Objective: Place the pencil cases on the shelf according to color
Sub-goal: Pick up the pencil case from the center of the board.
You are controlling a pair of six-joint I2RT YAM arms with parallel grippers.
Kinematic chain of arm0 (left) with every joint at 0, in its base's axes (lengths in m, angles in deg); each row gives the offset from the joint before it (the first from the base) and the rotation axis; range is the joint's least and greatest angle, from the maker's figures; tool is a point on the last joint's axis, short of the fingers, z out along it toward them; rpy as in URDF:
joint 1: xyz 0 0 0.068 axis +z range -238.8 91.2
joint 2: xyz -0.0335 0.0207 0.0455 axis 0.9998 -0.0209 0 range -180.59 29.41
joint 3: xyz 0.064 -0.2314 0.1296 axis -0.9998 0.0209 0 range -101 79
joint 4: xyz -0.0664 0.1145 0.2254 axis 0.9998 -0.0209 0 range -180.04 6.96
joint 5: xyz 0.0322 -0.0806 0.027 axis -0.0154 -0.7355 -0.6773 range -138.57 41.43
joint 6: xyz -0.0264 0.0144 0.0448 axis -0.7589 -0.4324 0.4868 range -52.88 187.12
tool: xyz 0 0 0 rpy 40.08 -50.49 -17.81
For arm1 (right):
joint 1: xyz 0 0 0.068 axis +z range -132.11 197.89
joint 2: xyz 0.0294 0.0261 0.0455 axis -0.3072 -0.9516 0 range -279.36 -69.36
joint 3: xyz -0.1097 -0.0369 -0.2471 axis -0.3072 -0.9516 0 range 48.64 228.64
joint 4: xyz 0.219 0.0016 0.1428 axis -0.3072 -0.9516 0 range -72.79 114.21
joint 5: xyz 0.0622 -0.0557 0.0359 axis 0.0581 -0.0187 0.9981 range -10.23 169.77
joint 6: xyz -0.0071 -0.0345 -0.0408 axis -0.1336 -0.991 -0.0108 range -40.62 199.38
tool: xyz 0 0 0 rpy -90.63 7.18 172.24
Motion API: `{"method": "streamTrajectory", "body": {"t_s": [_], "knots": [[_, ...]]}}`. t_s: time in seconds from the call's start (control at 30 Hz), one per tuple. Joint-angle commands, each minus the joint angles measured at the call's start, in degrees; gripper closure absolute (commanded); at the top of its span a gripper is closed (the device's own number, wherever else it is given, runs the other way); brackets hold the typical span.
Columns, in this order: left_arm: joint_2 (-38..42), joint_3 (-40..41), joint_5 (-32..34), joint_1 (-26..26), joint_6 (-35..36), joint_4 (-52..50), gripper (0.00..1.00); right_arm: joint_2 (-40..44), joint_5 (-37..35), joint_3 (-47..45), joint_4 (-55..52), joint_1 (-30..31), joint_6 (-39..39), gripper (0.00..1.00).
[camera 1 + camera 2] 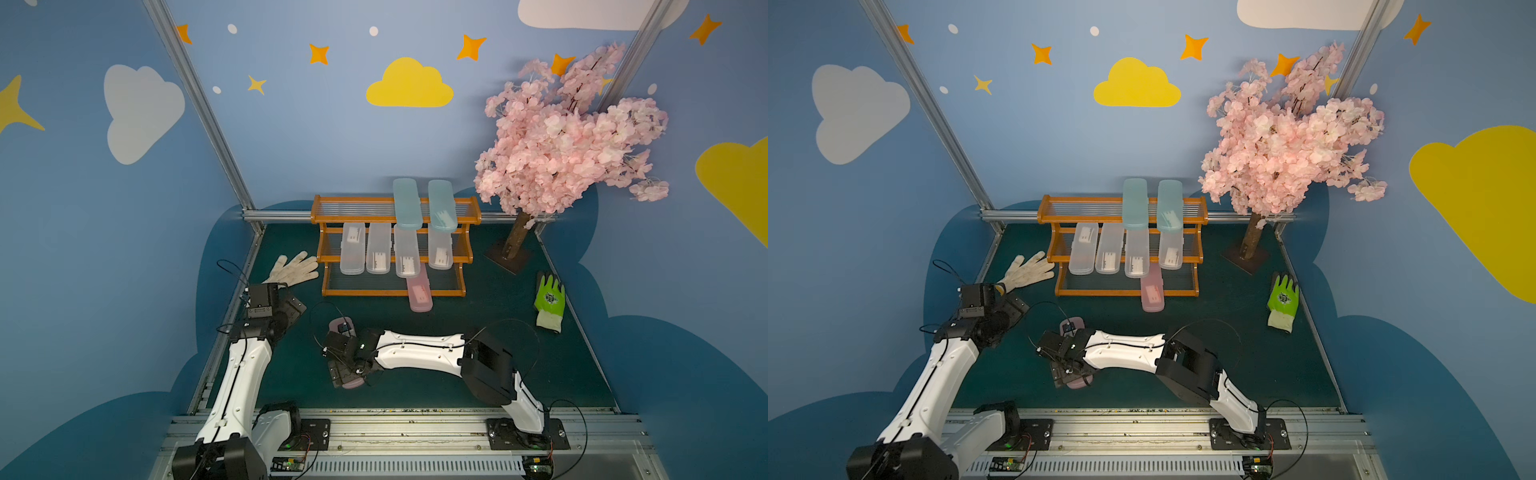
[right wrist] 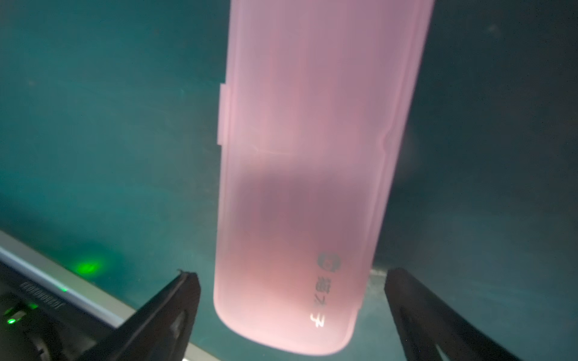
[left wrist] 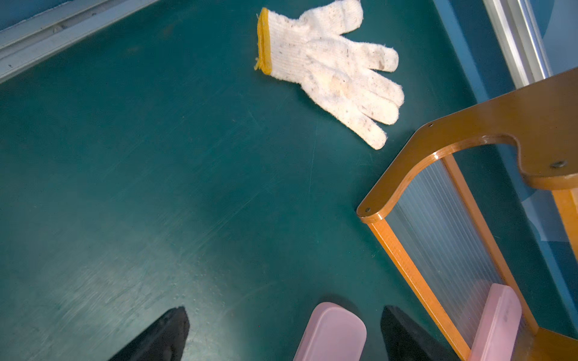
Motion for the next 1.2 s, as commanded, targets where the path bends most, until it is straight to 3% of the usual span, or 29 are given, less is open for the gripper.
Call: {"method": "streamTrajectory", "body": {"t_s": [0.0, 0.2, 0.43, 0.6, 0.93, 1.17], "knots": [[1.11, -0.15, -2.13, 0.58, 0.59, -0.05, 0.0, -2.84, 1.86, 3.85, -5.25, -0.46, -0.81, 0.01], [1.29, -0.95, -2.25, 0.74, 0.41, 0.26, 0.0, -6.83, 2.52, 8.58, -9.36, -0.81, -0.74, 0.03], [0.57, -0.98, -2.53, 0.76, 0.15, 0.6, 0.0, -7.7, 2.06, 8.72, -10.8, -1.6, 0.06, 0.16], [1.45, -1.18, -2.69, 0.77, 0.53, 0.6, 0.0, -3.04, -3.34, 4.38, -10.31, -1.19, 1.09, 0.31], [0.9, -1.91, -6.4, 0.07, 0.62, 2.1, 0.0, 12.76, -14.48, -7.02, -6.6, -1.11, 1.47, 0.35], [-4.77, -4.74, -7.35, -3.54, 1.02, 3.58, 0.0, 12.23, -9.97, -4.3, -5.32, -5.69, -1.85, 0.36]]}}
